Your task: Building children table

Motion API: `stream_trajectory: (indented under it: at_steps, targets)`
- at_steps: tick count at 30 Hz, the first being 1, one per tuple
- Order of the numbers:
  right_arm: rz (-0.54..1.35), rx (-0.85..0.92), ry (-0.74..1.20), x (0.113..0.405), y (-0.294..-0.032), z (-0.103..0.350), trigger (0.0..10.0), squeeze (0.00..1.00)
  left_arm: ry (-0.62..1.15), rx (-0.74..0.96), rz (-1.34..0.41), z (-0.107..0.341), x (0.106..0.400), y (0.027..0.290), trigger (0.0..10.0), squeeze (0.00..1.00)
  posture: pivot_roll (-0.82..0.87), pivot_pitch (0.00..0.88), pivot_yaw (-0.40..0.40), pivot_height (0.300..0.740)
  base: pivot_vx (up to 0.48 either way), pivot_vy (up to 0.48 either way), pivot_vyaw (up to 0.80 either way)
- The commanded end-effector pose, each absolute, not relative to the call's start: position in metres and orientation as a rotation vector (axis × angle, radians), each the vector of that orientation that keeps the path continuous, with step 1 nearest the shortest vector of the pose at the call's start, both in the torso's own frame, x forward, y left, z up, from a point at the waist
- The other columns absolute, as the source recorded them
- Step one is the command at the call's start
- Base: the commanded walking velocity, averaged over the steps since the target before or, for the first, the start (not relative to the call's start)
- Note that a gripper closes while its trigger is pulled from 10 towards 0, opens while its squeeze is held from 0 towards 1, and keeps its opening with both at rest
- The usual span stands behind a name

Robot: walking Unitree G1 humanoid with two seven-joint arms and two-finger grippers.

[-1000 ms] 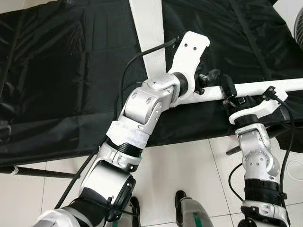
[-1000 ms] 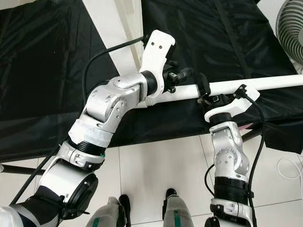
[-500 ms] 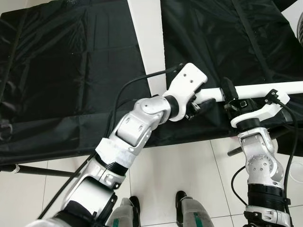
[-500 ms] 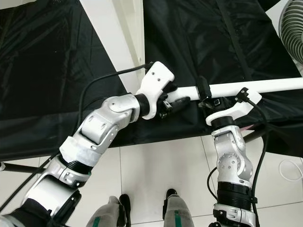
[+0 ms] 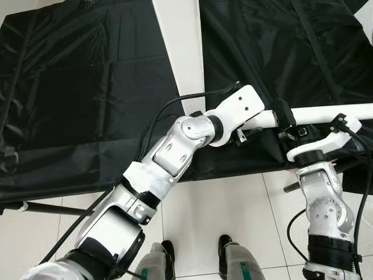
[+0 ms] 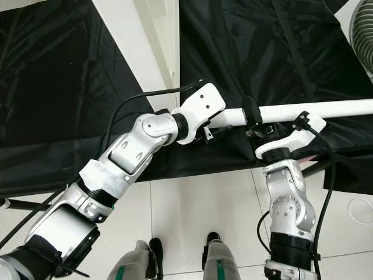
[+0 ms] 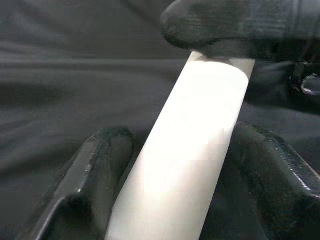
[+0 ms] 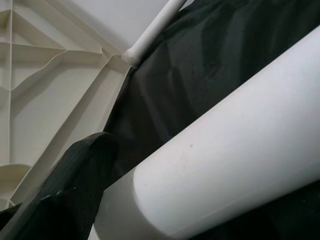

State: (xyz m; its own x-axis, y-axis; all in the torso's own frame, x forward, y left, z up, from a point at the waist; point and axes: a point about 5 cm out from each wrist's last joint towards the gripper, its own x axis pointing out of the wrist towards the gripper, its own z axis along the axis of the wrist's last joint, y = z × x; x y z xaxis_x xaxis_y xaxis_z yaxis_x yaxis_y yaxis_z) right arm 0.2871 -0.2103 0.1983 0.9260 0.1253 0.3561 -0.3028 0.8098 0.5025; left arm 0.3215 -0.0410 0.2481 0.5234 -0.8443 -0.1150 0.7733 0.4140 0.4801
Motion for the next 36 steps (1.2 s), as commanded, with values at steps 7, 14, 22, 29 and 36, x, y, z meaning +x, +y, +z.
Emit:
stream_trajectory:
  at_steps: [7,14,22,29,36]
  targets:
    - [0.359,0.883,-0.173,0.25,-0.19,0.163,10.0,0.0,-0.174,0.544,-0.78,0.243,0.34,-0.04,10.0,0.0,-0.02,0.333,0.174,0.74,0.0,0.0,0.0]
    - [0.406,0.958,-0.161,0.227,-0.186,0.158,10.0,0.0,-0.169,0.52,-0.769,0.244,0.344,-0.04,10.0,0.0,-0.03,0.332,0.178,0.74,0.0,0.0,0.0]
    - [0.469,0.763,-0.199,0.223,-0.181,0.185,10.0,0.0,-0.194,0.412,-0.826,0.257,0.341,-0.037,10.0,0.0,-0.04,0.324,0.189,0.74,0.0,0.0,0.0]
    - [0.552,0.608,-0.365,0.252,-0.184,0.241,10.0,0.0,-0.355,0.313,-1.106,0.27,0.293,-0.006,10.0,0.0,-0.01,0.292,0.145,0.74,0.0,0.0,0.0]
    - [0.597,0.546,-0.343,0.264,-0.181,0.239,10.0,0.0,-0.384,0.297,-1.018,0.277,0.279,0.026,10.0,0.0,0.0,0.279,0.121,0.74,0.0,0.0,0.0]
